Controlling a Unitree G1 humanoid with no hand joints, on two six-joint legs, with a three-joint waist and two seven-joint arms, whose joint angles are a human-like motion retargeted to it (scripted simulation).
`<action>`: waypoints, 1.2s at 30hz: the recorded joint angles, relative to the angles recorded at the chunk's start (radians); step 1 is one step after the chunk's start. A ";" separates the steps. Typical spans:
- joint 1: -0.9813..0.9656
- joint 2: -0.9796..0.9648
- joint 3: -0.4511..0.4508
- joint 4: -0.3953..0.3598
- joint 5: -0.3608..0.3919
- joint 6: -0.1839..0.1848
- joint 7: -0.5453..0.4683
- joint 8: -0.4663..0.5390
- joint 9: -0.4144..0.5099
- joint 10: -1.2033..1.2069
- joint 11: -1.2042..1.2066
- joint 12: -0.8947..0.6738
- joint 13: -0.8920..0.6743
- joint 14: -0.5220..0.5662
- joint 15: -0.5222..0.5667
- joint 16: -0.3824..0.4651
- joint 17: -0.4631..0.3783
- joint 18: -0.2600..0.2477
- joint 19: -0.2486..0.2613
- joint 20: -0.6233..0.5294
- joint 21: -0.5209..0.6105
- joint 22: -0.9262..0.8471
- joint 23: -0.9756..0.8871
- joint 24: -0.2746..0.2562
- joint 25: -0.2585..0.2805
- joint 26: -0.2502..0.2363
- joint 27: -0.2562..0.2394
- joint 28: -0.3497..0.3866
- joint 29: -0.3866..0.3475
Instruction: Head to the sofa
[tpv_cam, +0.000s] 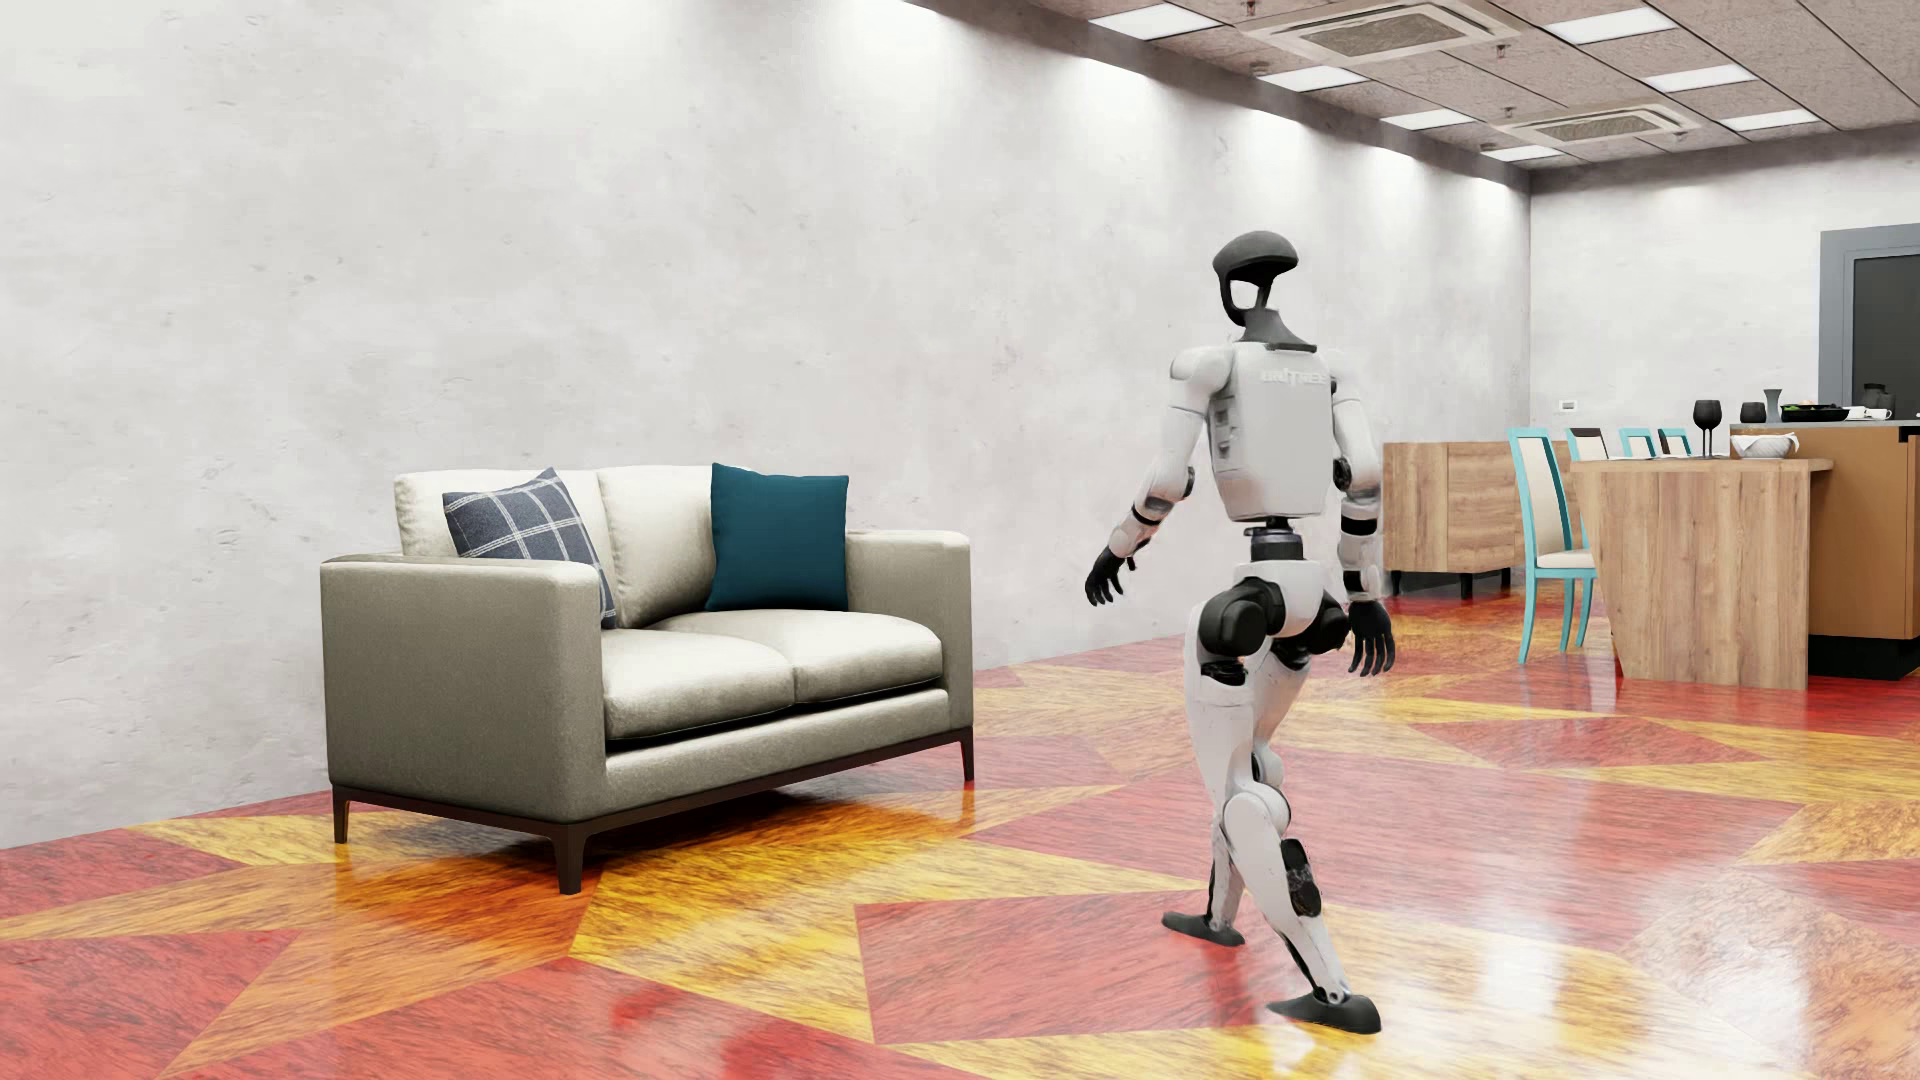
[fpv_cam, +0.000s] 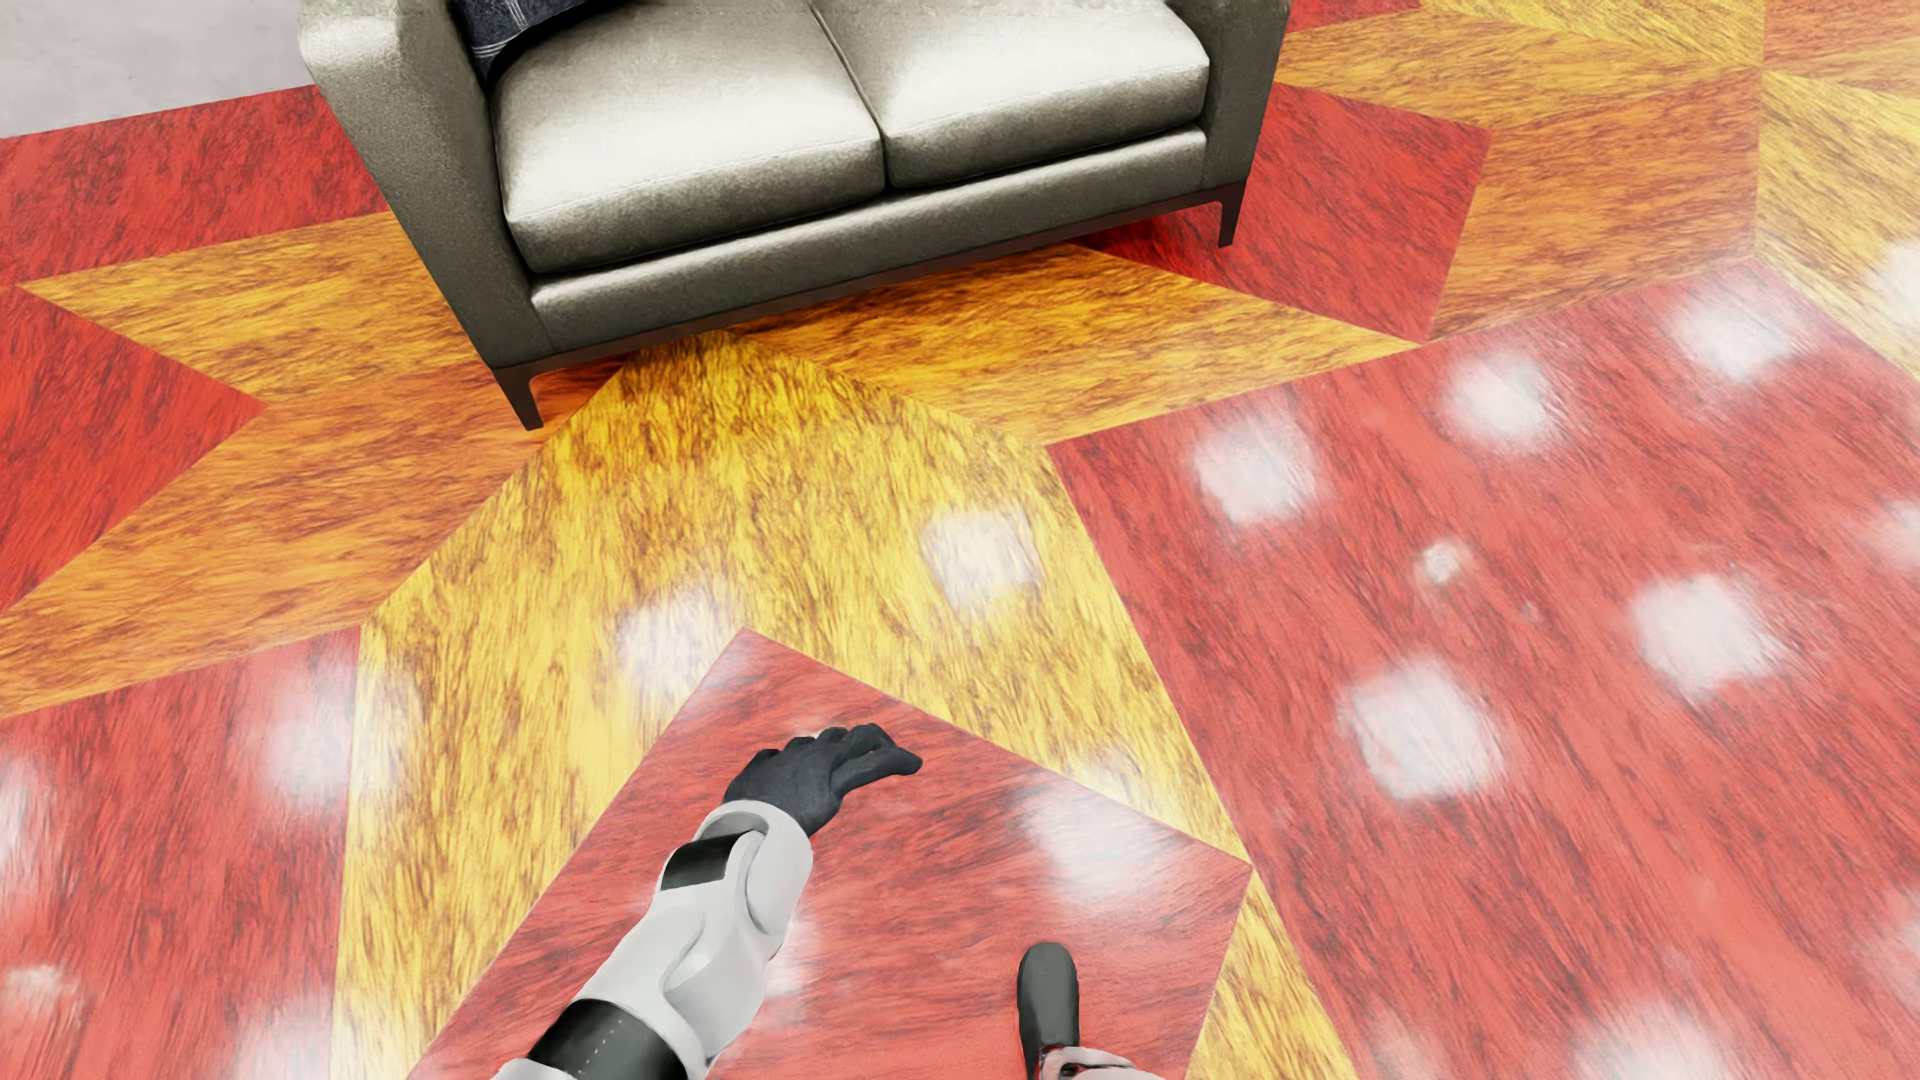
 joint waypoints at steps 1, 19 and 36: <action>0.025 0.005 -0.005 0.032 0.022 0.011 -0.020 -0.021 0.006 0.038 0.067 -0.017 -0.010 0.020 0.030 0.017 0.018 -0.022 -0.135 -0.037 0.015 0.013 0.048 -0.025 -0.024 -0.003 0.018 0.013 0.038; -0.540 0.430 0.152 0.143 0.189 0.136 0.114 0.021 0.022 -0.128 0.255 0.529 -0.547 0.534 -0.525 0.090 -0.197 0.115 -0.148 0.091 0.091 0.332 -0.022 -0.260 -0.135 0.215 -0.128 0.050 -0.049; -0.199 0.082 0.083 0.087 -0.230 -0.066 -0.037 -0.025 0.006 0.083 0.517 0.039 -0.115 0.113 -0.385 -0.113 -0.105 -0.075 -0.017 0.028 -0.071 0.272 0.150 -0.089 -0.099 0.041 0.043 0.115 0.046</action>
